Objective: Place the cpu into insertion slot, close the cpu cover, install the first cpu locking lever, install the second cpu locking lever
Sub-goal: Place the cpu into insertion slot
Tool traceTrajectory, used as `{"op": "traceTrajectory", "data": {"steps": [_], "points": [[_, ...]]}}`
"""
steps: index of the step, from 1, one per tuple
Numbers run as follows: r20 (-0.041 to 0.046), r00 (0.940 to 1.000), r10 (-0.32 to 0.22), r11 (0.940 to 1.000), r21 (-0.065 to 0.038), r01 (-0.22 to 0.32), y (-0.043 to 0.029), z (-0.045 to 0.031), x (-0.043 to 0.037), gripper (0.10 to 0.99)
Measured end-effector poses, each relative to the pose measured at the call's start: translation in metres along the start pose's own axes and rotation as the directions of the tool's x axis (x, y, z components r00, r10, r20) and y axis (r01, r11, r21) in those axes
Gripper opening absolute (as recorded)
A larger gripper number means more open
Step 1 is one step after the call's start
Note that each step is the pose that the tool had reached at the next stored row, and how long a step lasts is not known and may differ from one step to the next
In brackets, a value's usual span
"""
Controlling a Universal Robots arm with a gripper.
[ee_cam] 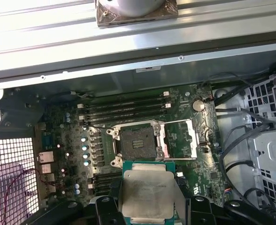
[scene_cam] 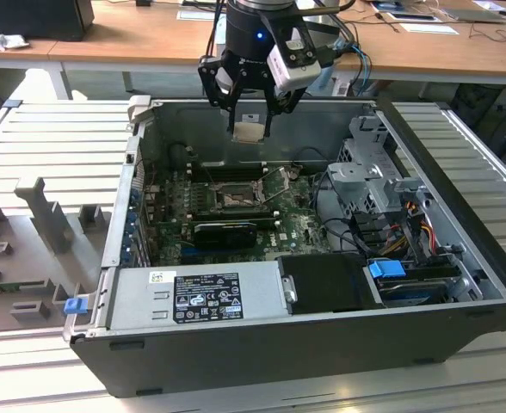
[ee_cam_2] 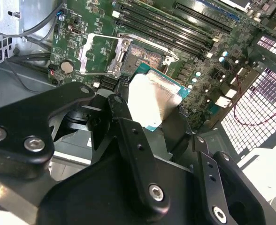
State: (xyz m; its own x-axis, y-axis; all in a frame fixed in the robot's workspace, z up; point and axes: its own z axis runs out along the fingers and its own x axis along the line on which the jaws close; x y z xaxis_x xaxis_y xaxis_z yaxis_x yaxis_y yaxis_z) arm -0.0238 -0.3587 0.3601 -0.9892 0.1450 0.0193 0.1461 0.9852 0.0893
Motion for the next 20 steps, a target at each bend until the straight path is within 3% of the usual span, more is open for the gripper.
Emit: {"op": "traceTrajectory", "data": {"steps": [20], "points": [[0.0054, 0.9982, 0.060, 0.9982, -0.001, -0.060, 0.0000, 0.0000, 0.0000, 0.529]]}}
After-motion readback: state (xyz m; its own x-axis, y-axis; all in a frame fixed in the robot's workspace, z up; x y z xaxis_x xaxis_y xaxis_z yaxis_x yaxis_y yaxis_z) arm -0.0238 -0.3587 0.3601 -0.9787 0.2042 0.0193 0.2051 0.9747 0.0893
